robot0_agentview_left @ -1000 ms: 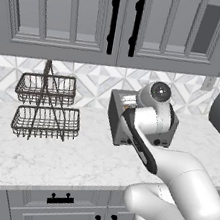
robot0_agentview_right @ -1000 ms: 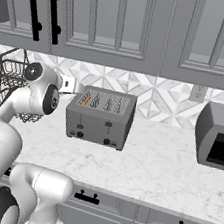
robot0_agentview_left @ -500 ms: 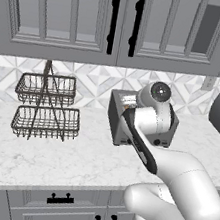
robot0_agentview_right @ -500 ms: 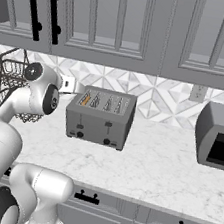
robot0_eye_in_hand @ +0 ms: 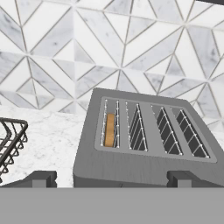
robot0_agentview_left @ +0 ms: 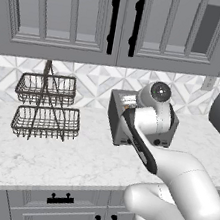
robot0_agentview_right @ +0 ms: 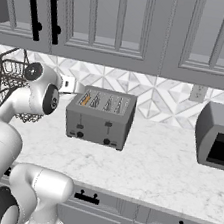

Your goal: Start the toaster. Once the lever pops up, take the bread to the plate on the dining counter.

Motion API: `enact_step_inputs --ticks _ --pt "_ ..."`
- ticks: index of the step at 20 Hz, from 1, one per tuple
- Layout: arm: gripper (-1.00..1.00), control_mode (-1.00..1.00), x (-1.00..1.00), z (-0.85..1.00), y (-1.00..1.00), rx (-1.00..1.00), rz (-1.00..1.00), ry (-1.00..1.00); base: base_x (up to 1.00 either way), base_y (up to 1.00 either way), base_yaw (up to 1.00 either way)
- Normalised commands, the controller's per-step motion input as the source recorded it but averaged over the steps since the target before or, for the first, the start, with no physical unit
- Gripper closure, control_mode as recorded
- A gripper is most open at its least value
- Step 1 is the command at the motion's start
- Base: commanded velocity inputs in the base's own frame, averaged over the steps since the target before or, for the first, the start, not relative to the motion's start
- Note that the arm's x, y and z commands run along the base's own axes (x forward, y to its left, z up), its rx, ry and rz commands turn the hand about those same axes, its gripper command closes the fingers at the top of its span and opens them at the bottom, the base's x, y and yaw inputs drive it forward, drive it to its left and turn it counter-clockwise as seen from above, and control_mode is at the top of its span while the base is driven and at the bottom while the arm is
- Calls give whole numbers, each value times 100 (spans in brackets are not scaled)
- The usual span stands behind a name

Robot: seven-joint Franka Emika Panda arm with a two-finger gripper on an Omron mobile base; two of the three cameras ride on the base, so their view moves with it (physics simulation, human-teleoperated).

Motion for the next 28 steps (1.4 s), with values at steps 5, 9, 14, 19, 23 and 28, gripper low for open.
enact_step_inputs --ticks 5,9,14,19,23,28 --pt "-100 -100 0 0 0 0 0 0 0 0 0" --pt "-100 -100 0 0 0 0 0 0 0 0 0" --pt "-100 -100 0 0 0 0 0 0 0 0 0" --pt "-100 -100 0 0 0 0 0 0 0 0 0" --pt "-100 -100 0 0 0 0 0 0 0 0 0" --pt "-100 -100 0 0 0 0 0 0 0 0 0"
